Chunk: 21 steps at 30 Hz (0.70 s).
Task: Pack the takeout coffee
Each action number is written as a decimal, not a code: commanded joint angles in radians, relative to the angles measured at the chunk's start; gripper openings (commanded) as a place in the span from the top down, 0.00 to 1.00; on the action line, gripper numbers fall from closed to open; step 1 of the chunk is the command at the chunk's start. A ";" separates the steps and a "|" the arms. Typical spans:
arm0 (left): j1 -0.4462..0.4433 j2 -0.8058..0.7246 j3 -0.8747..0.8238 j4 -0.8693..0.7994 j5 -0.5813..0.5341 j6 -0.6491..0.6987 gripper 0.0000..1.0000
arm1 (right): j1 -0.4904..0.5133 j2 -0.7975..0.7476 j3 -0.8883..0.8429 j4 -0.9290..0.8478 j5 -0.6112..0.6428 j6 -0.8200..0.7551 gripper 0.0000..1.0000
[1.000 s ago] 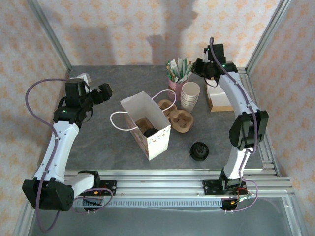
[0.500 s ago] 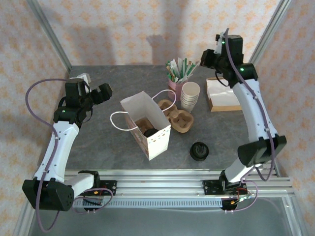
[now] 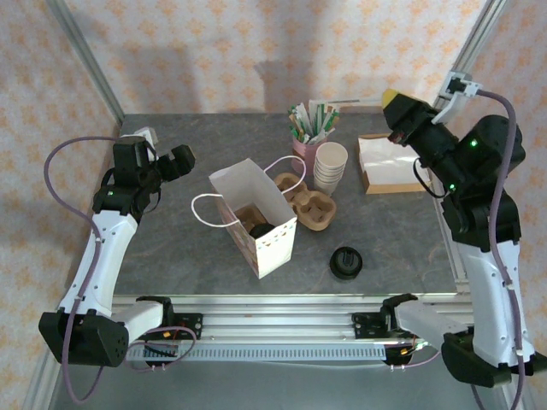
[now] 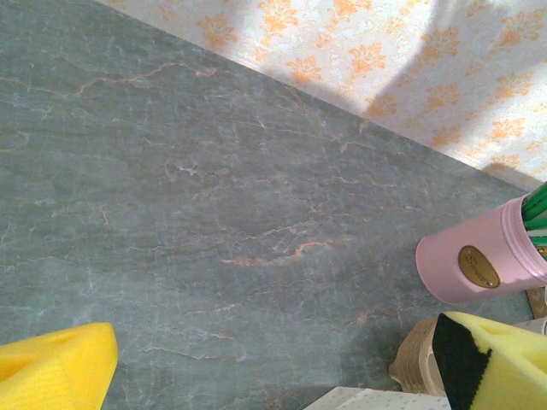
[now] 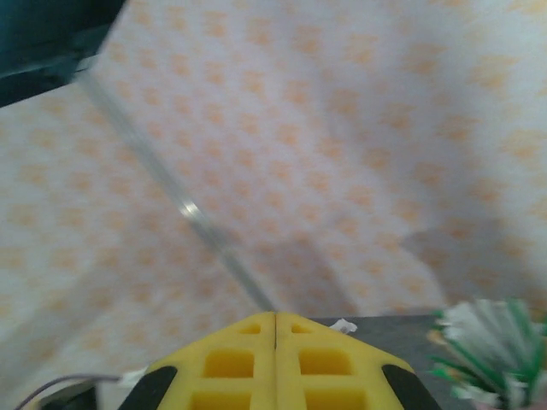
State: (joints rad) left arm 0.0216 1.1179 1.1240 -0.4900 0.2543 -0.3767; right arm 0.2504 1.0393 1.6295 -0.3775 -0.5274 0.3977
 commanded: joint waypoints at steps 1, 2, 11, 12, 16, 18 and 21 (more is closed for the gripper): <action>0.006 0.003 0.020 -0.015 0.002 0.006 0.04 | 0.083 0.015 -0.046 0.084 -0.117 0.072 1.00; 0.006 0.002 0.019 -0.015 0.002 0.006 0.04 | 0.133 0.017 -0.043 0.064 -0.097 0.047 1.00; 0.006 -0.001 0.020 -0.018 -0.006 0.012 0.04 | 0.506 0.217 0.248 -0.421 0.220 -0.220 1.00; 0.006 -0.001 0.019 -0.017 -0.005 0.010 0.04 | 0.522 0.239 0.279 -0.468 0.246 -0.230 1.00; 0.007 -0.002 0.020 -0.016 0.003 0.010 0.04 | 0.600 0.280 0.331 -0.551 0.305 -0.265 1.00; 0.006 0.000 0.022 -0.017 0.012 0.013 0.04 | 0.640 0.301 0.340 -0.570 0.345 -0.287 1.00; 0.006 0.000 0.023 -0.012 0.042 0.021 0.05 | 0.686 0.358 0.375 -0.610 0.390 -0.317 1.00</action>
State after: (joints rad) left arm 0.0216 1.1179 1.1240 -0.4900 0.2623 -0.3725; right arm 0.9089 1.3563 1.9663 -0.9073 -0.2279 0.1410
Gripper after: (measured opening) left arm 0.955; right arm 0.043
